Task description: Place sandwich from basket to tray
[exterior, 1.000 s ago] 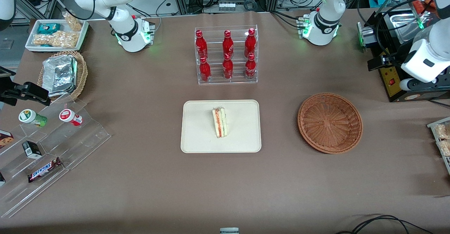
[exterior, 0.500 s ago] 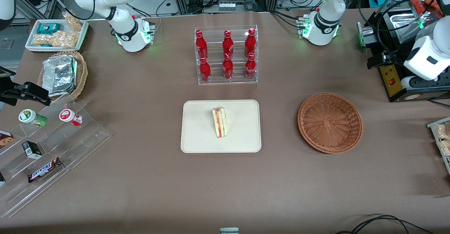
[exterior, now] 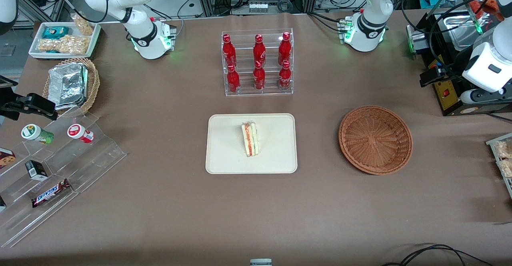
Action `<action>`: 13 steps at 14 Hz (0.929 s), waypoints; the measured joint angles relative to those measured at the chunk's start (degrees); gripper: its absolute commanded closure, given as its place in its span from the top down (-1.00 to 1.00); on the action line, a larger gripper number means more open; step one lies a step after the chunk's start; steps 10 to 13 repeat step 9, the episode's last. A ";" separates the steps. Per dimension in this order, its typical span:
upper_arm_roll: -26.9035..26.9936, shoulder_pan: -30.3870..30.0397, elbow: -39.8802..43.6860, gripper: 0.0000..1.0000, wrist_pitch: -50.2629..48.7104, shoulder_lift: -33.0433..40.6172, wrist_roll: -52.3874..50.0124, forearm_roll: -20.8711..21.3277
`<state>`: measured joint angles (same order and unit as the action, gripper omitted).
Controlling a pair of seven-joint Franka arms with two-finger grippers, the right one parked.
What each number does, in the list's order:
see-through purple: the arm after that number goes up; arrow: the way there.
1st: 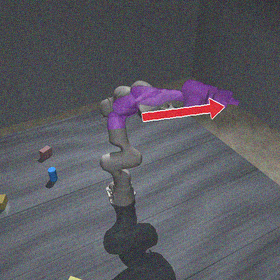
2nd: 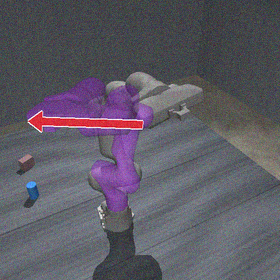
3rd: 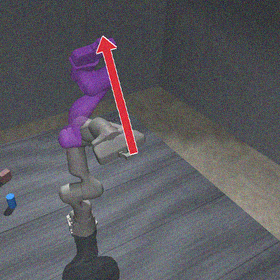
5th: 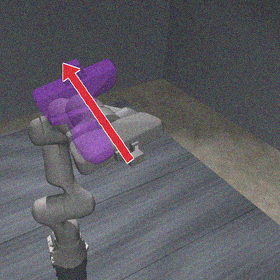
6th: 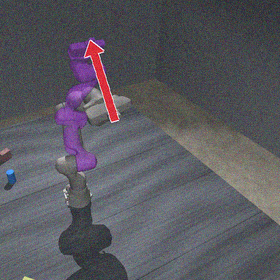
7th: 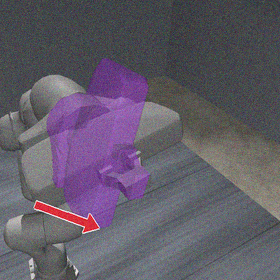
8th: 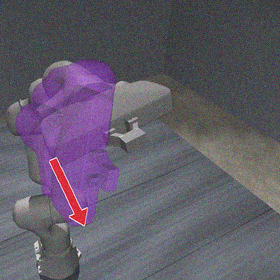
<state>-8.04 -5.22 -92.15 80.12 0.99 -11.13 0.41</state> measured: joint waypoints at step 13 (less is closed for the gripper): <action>0.76 -0.13 -0.04 1.00 0.54 0.04 0.03 0.00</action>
